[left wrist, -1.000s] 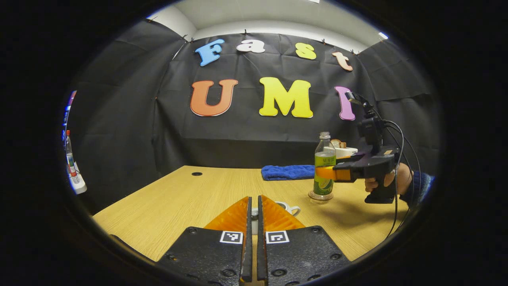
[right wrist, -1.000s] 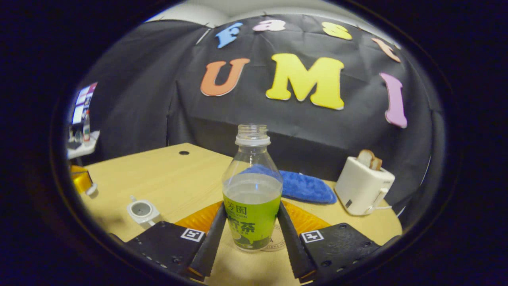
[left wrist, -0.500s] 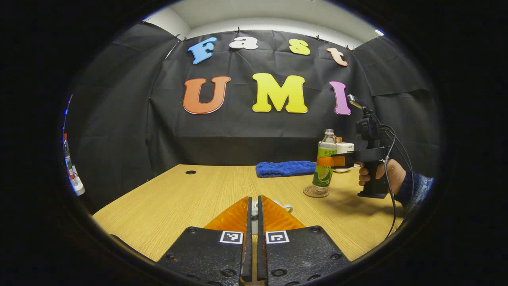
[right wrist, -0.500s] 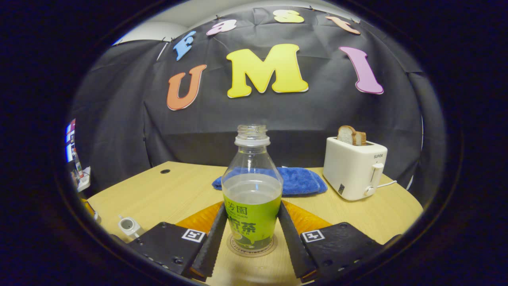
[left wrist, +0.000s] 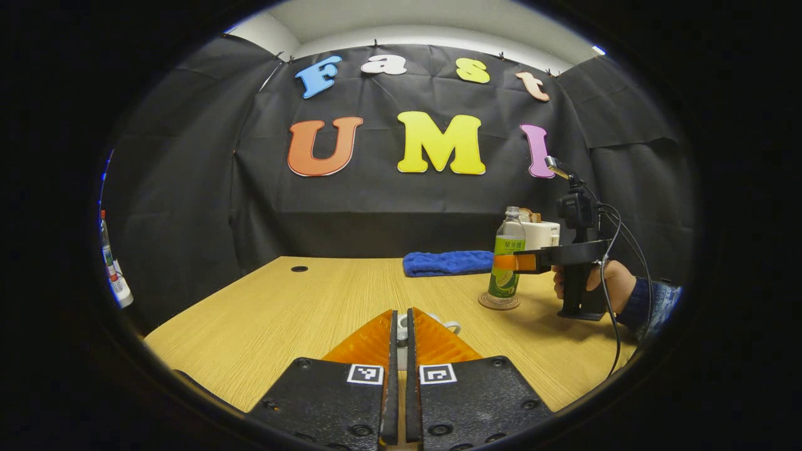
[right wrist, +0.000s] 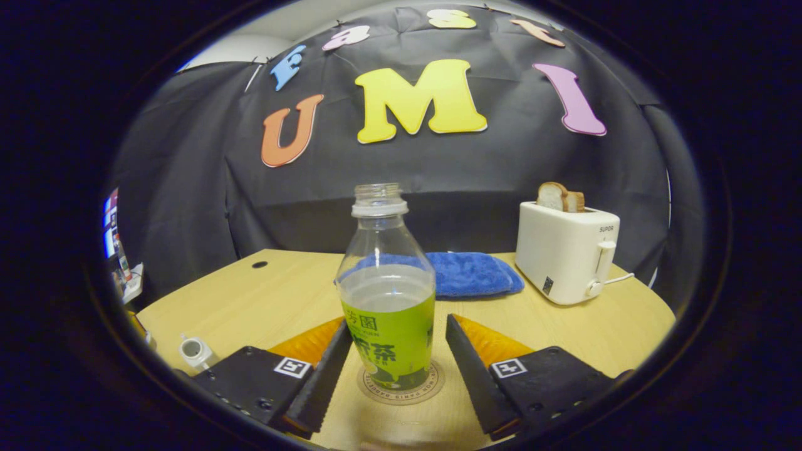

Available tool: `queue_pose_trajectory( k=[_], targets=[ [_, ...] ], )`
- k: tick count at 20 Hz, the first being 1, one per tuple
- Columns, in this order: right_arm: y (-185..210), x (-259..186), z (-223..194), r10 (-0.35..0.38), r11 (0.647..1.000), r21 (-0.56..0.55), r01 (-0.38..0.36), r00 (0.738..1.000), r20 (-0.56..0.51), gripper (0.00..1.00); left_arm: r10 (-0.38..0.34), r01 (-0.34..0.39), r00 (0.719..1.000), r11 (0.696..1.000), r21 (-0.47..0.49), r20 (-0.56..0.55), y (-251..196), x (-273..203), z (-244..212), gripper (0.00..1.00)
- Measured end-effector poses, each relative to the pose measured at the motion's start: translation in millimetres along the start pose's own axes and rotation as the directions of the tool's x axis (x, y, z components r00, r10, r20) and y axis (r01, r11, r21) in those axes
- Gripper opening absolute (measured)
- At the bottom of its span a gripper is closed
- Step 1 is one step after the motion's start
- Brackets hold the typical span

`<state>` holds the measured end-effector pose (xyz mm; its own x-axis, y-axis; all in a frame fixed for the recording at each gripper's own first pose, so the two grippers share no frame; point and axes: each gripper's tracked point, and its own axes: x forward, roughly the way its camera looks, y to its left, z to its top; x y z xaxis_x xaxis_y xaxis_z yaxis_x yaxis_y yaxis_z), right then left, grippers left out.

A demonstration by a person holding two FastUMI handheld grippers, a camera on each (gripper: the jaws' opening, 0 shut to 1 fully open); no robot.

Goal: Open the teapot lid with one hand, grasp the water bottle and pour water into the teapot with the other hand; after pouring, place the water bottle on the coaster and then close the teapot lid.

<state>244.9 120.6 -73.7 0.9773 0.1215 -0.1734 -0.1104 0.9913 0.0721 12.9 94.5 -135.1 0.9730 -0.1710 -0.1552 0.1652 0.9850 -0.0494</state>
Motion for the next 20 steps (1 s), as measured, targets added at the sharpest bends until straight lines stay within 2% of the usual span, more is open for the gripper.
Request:
queue_pose_trajectory(
  k=[1,4,9,16,20],
  targets=[
    [-1.2,-1.9,-1.2,0.007,1.000,0.011,-0.007,1.000,-0.004,0.98,0.002,-0.002,1.000,1.000,-0.005,-0.002,0.8,2.7,0.3,0.07],
    [-2.1,-16.1,-8.6,0.038,0.998,0.049,-0.037,0.999,-0.012,0.96,0.003,-0.003,1.000,1.000,-0.025,-0.009,0.0,11.1,-0.2,0.07],
    [-5.2,-35.6,-6.5,0.026,0.999,0.018,-0.026,1.000,0.016,0.96,0.008,-0.009,1.000,0.999,-0.041,-0.009,-1.0,27.9,3.6,0.07],
    [-18.9,-105.2,-8.8,-0.019,0.992,-0.123,0.035,0.992,0.127,0.96,0.012,-0.013,1.000,0.999,-0.046,-0.018,-9.1,54.7,4.7,0.07],
    [-12.4,-123.6,-12.2,0.025,0.978,-0.209,0.013,0.984,0.177,0.96,0.028,-0.030,0.999,0.999,-0.046,-0.042,-8.7,66.9,-2.7,0.07]
  ],
)
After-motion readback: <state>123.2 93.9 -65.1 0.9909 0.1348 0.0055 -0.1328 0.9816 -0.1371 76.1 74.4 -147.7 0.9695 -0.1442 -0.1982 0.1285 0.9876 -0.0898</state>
